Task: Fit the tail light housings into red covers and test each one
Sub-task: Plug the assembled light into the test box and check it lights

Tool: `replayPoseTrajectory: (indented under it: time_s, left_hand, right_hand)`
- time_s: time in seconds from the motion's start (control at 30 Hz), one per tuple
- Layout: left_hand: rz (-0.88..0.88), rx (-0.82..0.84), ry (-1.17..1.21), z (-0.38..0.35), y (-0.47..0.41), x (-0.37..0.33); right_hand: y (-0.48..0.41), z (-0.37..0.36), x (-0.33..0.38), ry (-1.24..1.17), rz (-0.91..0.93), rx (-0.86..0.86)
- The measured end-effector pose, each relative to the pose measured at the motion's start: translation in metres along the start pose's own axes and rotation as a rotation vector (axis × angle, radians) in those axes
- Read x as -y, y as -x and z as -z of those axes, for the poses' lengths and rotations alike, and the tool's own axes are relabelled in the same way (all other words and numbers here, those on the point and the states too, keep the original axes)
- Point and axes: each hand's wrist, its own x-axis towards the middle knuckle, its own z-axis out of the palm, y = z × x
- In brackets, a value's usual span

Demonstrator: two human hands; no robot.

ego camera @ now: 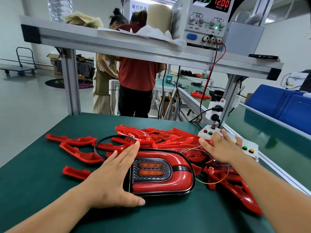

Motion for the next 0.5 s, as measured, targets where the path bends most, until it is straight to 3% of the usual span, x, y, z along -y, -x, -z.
replayPoseTrajectory:
  time_s: [0.5]
  left_hand:
    - [0.04, 0.027, 0.019, 0.004, 0.001, -0.003]
  right_hand:
    - [-0.013, 0.005, 0.024, -0.065, 0.05, 0.032]
